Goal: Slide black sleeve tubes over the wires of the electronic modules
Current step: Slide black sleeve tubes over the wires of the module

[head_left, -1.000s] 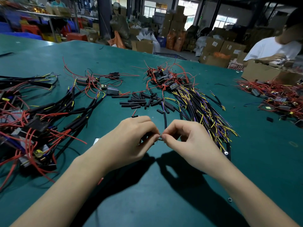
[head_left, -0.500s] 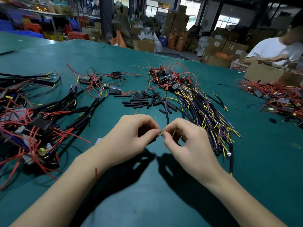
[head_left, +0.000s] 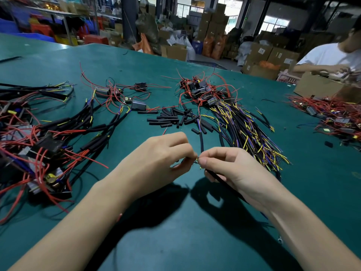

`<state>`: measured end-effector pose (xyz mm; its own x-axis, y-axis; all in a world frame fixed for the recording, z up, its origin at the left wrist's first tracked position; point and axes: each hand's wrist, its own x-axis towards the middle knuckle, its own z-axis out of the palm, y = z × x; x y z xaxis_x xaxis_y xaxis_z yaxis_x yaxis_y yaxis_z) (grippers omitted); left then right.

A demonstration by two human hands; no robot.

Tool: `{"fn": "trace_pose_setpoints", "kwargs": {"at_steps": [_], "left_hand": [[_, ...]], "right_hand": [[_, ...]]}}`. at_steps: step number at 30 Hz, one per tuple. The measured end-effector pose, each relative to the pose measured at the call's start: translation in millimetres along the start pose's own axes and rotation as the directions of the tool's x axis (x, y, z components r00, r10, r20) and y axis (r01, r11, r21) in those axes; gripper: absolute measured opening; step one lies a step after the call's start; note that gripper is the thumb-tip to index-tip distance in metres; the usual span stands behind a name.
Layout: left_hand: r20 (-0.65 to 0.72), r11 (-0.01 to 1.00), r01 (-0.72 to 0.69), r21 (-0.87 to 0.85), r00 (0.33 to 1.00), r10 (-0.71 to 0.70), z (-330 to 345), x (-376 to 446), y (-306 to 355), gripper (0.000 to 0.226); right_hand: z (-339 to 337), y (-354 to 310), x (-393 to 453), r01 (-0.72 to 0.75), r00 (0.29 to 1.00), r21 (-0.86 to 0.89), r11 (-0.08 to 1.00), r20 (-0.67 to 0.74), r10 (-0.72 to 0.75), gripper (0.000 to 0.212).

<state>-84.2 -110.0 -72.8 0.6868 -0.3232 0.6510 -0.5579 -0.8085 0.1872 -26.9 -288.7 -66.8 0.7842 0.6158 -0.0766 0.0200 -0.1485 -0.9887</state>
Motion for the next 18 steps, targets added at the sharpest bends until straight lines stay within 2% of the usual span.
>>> {"fn": "trace_pose_setpoints", "kwargs": {"at_steps": [4, 6, 8, 10, 12, 15, 16, 17, 18], "left_hand": [[0.020, 1.000, 0.016, -0.022, 1.000, -0.015, 2.1, -0.6, 2.1, 0.005], [0.045, 0.998, 0.039, -0.040, 0.998, -0.037, 3.5, -1.0, 2.6, 0.006], [0.061, 0.993, 0.076, -0.086, 0.996, -0.071, 4.3, -1.3, 1.9, 0.005], [0.067, 0.979, 0.134, -0.155, 0.990, -0.125, 5.5, -1.4, 1.5, 0.006], [0.055, 0.942, 0.229, -0.244, 0.973, -0.223, 7.8, -1.7, 1.9, 0.005], [0.107, 0.819, 0.427, -0.385, 0.901, -0.420, 8.5, -0.7, -0.4, 0.013], [0.150, 0.764, 0.485, -0.426, 0.871, -0.469, 7.6, -0.1, -2.2, 0.015], [0.191, 0.705, 0.531, -0.471, 0.841, -0.506, 6.7, 0.5, -4.1, 0.015], [0.221, 0.651, 0.562, -0.510, 0.817, -0.532, 6.0, 0.9, -5.5, 0.016]], "right_hand": [[0.5, -1.1, 0.6, 0.087, 0.993, -0.183, 0.979, -0.057, -0.099, 0.013], [3.6, -1.8, -0.8, 0.154, 0.971, -0.379, 0.913, -0.113, -0.211, 0.014], [7.2, -0.1, -3.3, 0.206, 0.920, -0.675, 0.708, -0.113, -0.375, 0.011], [13.0, 1.9, -5.5, 0.223, 0.851, -0.878, 0.423, -0.036, -0.523, 0.008], [18.6, 4.5, -5.7, 0.196, 0.774, -0.969, 0.151, 0.058, -0.630, 0.010], [26.6, 7.3, -2.8, 0.111, 0.701, -0.981, -0.161, 0.192, -0.686, 0.016], [27.6, 8.6, -2.0, 0.091, 0.682, -0.970, -0.224, 0.225, -0.696, 0.017], [27.4, 9.1, -1.3, 0.090, 0.664, -0.968, -0.236, 0.235, -0.710, 0.016], [25.6, 9.6, -0.8, 0.110, 0.652, -0.975, -0.193, 0.217, -0.727, 0.014]]}}
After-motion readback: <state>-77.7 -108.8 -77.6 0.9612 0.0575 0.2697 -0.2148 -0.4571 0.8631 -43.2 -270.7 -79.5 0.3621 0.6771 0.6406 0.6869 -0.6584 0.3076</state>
